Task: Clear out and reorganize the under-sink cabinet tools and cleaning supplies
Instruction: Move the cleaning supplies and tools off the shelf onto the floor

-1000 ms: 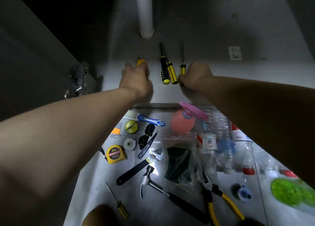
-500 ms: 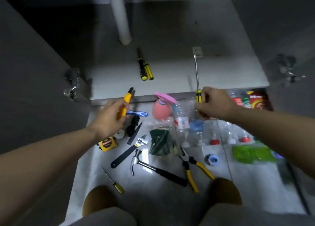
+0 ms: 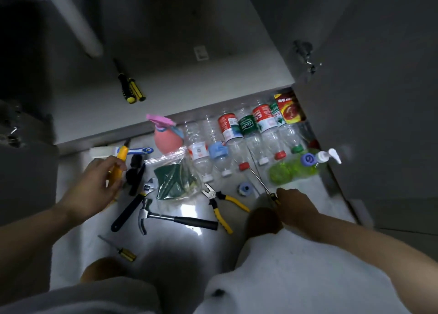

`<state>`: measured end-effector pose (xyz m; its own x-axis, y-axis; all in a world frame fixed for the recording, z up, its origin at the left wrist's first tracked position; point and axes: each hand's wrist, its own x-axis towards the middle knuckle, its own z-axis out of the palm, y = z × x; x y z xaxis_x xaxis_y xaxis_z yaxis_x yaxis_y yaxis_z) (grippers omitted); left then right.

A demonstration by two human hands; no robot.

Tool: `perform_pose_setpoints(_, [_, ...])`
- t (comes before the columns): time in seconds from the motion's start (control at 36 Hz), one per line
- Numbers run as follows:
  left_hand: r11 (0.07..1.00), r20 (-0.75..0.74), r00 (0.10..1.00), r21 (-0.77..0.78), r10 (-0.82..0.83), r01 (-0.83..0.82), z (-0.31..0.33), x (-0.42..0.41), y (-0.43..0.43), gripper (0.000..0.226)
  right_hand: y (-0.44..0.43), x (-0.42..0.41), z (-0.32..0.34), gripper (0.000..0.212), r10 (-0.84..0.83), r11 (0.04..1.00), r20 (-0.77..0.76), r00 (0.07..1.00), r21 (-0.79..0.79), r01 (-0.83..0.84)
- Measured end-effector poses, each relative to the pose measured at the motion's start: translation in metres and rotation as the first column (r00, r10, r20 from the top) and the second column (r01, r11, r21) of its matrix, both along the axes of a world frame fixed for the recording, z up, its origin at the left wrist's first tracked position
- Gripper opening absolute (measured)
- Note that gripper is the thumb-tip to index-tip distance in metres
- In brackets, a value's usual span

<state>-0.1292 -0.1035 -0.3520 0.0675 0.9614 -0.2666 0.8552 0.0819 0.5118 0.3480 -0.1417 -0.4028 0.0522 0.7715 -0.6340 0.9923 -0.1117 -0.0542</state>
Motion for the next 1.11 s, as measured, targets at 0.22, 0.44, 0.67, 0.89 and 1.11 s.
perform_pose_setpoints(0.22, [0.997,-0.009,0.999,-0.068,-0.043,0.042,-0.025,-0.008,-0.018,0.034,0.008,-0.015,-0.014,0.021,-0.018,1.000,0.074,0.997,0.019,0.017])
perform_pose_setpoints(0.44, [0.993,-0.015,0.999,-0.110,-0.048,0.046,-0.031,-0.014,-0.032,0.036,0.026,-0.062,0.004,0.023,0.195,0.962,-0.038,0.980,0.202,-0.184])
perform_pose_setpoints(0.67, [0.979,-0.095,0.995,-0.201,-0.008,-0.011,-0.031,-0.022,-0.055,0.033,0.064,-0.122,0.051,0.017,0.438,0.762,0.005,0.899,0.529,-0.374])
perform_pose_setpoints(0.89, [0.968,-0.115,0.993,-0.248,0.011,-0.040,-0.050,-0.040,-0.080,0.034,0.123,-0.200,0.105,0.015,0.709,0.574,-0.116,0.696,0.668,-0.473])
perform_pose_setpoints(1.11, [0.941,-0.207,0.977,-0.337,-0.048,-0.026,-0.064,-0.050,-0.090,0.061,0.151,-0.277,0.130,0.017,0.876,0.390,-0.061,0.478,0.671,-0.630])
